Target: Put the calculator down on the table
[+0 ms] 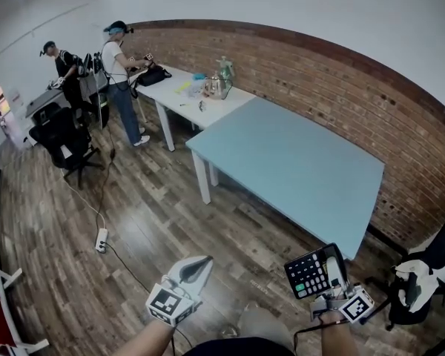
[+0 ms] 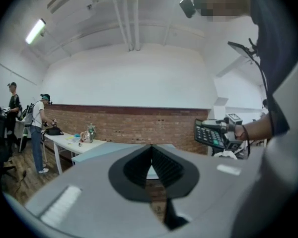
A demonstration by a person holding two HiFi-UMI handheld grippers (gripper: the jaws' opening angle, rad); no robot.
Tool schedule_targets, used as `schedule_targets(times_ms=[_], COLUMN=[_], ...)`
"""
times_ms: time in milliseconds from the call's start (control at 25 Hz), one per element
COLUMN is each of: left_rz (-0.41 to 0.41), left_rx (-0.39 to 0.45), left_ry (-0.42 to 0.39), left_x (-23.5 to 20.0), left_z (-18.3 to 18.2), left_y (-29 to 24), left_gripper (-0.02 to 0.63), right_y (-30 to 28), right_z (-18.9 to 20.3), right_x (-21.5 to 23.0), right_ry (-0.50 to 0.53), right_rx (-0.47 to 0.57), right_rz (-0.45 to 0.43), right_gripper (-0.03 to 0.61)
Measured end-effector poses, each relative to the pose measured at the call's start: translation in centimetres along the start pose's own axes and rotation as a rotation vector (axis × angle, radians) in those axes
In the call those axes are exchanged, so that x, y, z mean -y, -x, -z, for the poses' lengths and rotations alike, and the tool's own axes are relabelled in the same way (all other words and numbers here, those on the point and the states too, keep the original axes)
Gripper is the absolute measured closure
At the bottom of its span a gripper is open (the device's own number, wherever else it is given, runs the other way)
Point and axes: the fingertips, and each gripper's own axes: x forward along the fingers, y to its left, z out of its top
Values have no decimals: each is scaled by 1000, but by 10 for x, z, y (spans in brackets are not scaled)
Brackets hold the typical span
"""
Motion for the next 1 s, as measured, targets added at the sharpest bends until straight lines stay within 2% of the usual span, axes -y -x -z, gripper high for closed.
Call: schedule_targets(times_ms=[240,440,1000], left_rz=[15,21,-101], left_rx=[11,4,-16], left_ry=[-10,-18,57], left_x=[-15,-36,-133], left_z=[-6,-7,-32], left_y=[-21,-43,-141], left_gripper=[611,611,611], right_y=[-35,-79,-205], right_z=[8,-1,-30], right_x=[25,48,131], right_ry=[-9,-27,-45], right_rx=[-11,6,-33], right_rz=[1,-14,0], right_gripper=[479,479,479])
